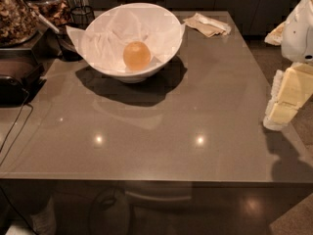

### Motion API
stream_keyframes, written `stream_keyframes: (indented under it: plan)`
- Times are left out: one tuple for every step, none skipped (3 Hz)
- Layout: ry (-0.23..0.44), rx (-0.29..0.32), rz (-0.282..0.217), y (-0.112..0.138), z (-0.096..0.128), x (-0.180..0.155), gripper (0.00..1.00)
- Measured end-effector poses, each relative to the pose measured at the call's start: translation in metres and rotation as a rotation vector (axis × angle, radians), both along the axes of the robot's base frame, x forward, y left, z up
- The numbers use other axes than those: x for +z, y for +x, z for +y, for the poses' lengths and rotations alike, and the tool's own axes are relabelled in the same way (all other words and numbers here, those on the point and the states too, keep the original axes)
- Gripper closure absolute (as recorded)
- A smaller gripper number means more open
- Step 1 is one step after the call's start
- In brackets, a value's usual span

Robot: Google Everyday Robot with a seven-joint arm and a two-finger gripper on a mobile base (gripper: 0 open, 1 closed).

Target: Pick orange from white bowl

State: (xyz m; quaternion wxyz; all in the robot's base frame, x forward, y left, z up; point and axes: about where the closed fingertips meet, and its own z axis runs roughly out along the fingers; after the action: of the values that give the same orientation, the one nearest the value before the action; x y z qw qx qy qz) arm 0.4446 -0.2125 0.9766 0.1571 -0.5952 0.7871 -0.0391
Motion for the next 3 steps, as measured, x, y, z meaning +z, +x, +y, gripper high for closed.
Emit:
stream_keyframes:
  plan:
    - [0.003, -0.07, 0.065, 0.023, 0.004, -0.009, 0.0]
    - [-0.001, -0.09, 0.119, 0.052, 0.023, -0.018, 0.0]
    - [-0.001, -0.09, 0.119, 0.052, 0.023, -0.018, 0.0]
